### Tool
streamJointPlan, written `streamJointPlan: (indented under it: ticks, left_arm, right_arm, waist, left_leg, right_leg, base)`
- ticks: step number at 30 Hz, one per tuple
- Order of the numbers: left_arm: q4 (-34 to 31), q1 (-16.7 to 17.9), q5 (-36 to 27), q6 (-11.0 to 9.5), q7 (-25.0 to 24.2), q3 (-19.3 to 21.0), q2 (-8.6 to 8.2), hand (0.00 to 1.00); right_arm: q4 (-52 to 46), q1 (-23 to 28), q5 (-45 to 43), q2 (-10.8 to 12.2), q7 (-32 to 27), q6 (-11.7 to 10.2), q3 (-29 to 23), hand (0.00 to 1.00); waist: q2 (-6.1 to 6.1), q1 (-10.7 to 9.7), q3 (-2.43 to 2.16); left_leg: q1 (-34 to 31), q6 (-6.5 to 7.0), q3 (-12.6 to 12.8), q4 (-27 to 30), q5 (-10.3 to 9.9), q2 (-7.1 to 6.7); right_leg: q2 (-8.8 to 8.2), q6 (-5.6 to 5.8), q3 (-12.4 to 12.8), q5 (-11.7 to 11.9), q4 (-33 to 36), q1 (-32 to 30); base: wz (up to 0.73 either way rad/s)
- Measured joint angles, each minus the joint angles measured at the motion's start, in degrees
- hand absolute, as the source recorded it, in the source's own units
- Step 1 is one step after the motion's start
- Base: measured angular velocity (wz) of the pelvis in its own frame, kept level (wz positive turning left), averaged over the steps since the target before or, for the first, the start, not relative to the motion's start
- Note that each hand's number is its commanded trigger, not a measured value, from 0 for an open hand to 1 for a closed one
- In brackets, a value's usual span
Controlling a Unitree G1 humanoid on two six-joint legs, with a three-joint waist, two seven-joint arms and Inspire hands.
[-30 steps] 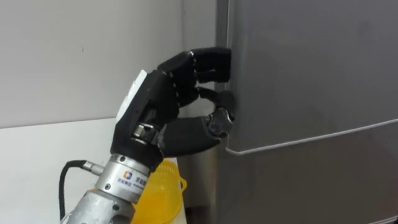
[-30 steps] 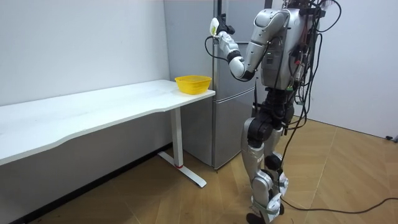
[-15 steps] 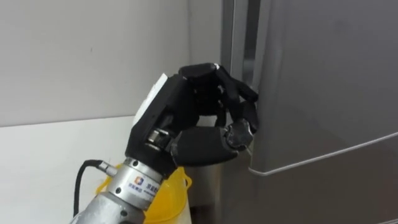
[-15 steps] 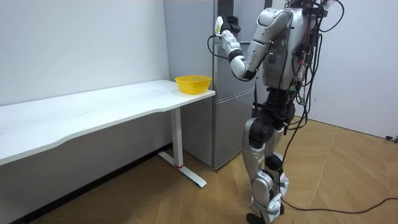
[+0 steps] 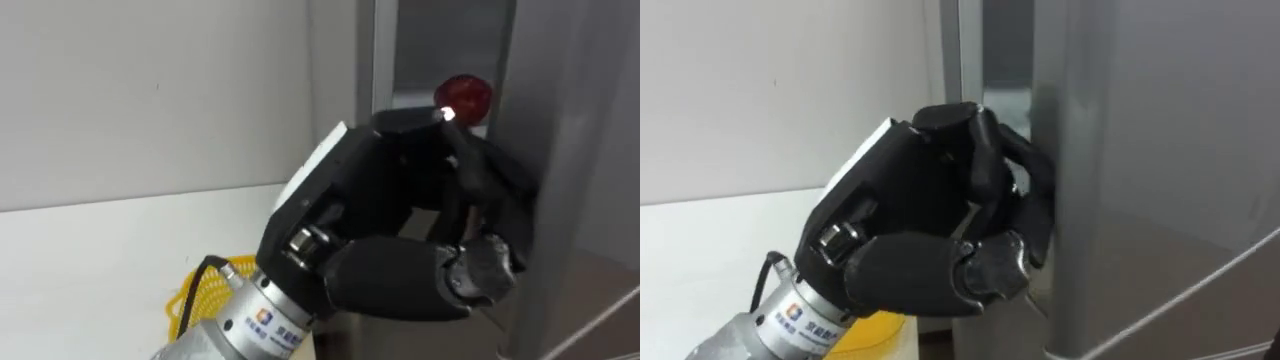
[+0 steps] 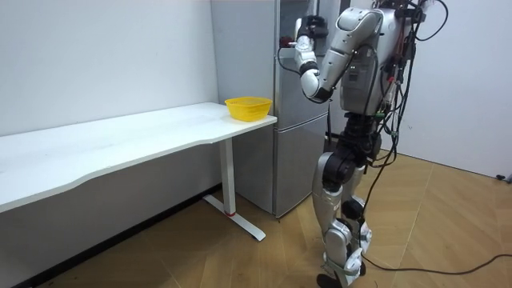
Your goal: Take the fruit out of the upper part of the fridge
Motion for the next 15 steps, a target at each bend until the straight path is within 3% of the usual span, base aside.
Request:
streamJointPlan:
  ticks: [6, 13, 14, 15]
  left_arm:
    - [-0.4, -3.2, -6.6, 0.0, -5.6, -5.6, -0.8, 1.0]
    - [-0.1, -8.1, -12.8, 0.0, -11.2, -12.0, -1.34, 1.0]
    - [0.0, -8.7, -13.6, 0.0, -11.9, -13.4, -1.49, 0.91]
    - [0.0, -8.9, -13.6, 0.0, -12.5, -13.9, -1.66, 0.55]
  right_arm:
    - [0.1, -1.0, -0.6, -0.5, 0.0, 0.0, 0.8, 0.0]
    - [-0.1, -2.2, -1.1, -0.6, 1.1, 0.1, 3.9, 0.0]
    - [-0.2, -2.3, -1.0, -0.6, 1.1, 0.0, 4.9, 0.0]
    - [-0.2, -2.4, -1.0, -0.6, 1.1, 0.0, 5.4, 0.0]
  waist:
    - [0.7, -1.9, 0.21]
    - [-0.15, -3.2, 0.74]
    - [-0.29, -3.5, 0.81]
    - [-0.3, -3.6, 0.8]
  left_leg:
    - [0.1, 0.03, 0.7, 0.0, 0.0, 0.07]
    - [-0.4, -0.06, 2.0, -0.2, 0.3, 0.33]
    - [-0.6, -0.06, 2.1, -0.2, 0.3, 0.33]
    - [-0.8, -0.06, 2.1, -0.1, 0.3, 0.33]
  right_leg:
    - [0.21, -0.04, 1.0, 0.0, 0.1, -0.3]
    - [0.66, -0.25, 2.6, -0.1, 0.9, -2.0]
    - [0.65, -0.25, 2.5, -0.1, 0.9, -2.2]
    - [0.64, -0.25, 2.6, -0.1, 0.9, -2.3]
  base:
    - [-0.08]
    - [-0.13]
    - [0.0]
    - [0.0]
